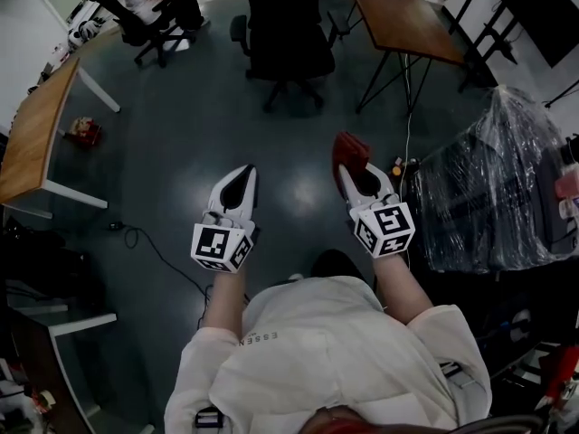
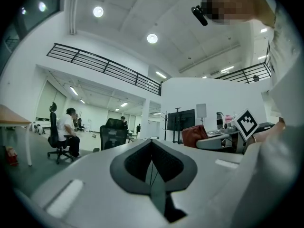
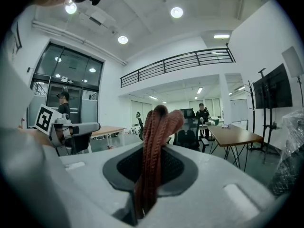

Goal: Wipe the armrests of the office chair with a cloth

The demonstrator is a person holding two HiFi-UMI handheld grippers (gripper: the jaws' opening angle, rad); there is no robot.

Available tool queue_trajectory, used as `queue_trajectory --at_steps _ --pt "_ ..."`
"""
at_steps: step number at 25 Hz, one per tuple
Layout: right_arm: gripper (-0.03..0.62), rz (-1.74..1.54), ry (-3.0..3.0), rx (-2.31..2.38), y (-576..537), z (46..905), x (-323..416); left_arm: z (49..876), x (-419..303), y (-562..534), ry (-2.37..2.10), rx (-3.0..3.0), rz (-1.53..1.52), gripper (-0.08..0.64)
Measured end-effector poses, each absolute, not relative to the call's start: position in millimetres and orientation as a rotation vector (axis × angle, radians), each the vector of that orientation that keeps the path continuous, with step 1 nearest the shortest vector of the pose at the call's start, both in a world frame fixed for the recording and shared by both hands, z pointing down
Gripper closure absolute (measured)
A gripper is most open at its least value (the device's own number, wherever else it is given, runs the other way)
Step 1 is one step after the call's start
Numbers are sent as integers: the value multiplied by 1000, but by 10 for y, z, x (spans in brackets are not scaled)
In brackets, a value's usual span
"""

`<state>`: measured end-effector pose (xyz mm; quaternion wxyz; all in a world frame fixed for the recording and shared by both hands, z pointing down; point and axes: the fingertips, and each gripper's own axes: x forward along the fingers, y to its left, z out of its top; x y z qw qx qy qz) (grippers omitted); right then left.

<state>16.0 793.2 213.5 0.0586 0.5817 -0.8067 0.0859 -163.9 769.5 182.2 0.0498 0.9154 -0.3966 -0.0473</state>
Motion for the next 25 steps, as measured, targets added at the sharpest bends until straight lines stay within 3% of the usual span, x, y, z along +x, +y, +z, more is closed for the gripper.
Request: queue_trajectory --at_steps 9,25 --pt "543 405 -2458 1695 7027 2501 53 2170 -1717 6918 -1228 2687 -122 546" --pt "543 397 -2510 1551 3704 2642 667 2246 -1220 3711 -1335 2622 -126 546"
